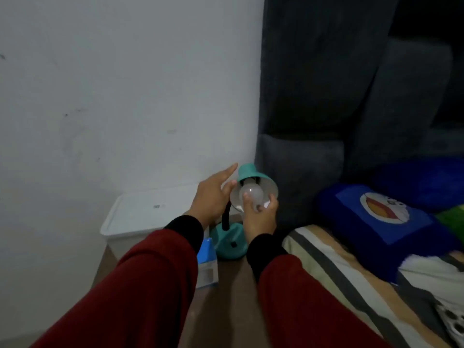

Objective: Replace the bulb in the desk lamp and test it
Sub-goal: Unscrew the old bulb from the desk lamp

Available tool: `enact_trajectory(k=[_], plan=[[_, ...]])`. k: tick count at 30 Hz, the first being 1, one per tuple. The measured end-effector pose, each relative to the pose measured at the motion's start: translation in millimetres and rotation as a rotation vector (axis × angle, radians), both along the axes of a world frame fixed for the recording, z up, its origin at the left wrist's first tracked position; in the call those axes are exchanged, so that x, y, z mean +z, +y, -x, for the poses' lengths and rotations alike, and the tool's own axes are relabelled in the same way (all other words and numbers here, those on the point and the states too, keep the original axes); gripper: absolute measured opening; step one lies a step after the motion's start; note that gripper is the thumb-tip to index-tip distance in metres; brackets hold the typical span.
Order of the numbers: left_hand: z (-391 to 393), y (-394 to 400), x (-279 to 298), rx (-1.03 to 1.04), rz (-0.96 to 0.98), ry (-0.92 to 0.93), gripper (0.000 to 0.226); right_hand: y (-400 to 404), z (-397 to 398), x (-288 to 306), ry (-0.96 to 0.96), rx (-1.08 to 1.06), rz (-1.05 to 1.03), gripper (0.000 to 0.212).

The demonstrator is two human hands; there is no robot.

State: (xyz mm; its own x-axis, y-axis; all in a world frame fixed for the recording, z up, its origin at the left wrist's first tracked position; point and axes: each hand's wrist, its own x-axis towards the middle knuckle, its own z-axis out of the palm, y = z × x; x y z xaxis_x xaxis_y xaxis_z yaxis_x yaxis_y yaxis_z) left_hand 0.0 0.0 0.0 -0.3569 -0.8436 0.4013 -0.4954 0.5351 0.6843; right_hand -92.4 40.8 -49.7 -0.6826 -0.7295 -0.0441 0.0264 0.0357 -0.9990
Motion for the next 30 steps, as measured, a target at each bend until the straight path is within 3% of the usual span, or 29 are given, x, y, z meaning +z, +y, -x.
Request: enact_trajectory(k=[8,14,23,27,30], plan=[[7,-15,-10,-0.012,-0.013,0.089,0.032,-24,-5,-10,-0.130,-0.022,0.097,0.066],[10,-23,-16,0.033,0.030,0.074,0.031,-23,3,-11,0.122,-0.096,0.069,0.058],[11,-27,-18,0.030,0.034,0.071,0.031,-26,-6,-12,0.280,-0.152,0.119,0.055],[12,-27,-19,0.030,0.037,0.074,0.031,-26,-12,-12,-0.007,-0.170,0.131,0.076],[10,-28,-19,0.032,0.038,0.075,0.031,-28,-14,-11,-0.014,-0.182,0.115,0.063]])
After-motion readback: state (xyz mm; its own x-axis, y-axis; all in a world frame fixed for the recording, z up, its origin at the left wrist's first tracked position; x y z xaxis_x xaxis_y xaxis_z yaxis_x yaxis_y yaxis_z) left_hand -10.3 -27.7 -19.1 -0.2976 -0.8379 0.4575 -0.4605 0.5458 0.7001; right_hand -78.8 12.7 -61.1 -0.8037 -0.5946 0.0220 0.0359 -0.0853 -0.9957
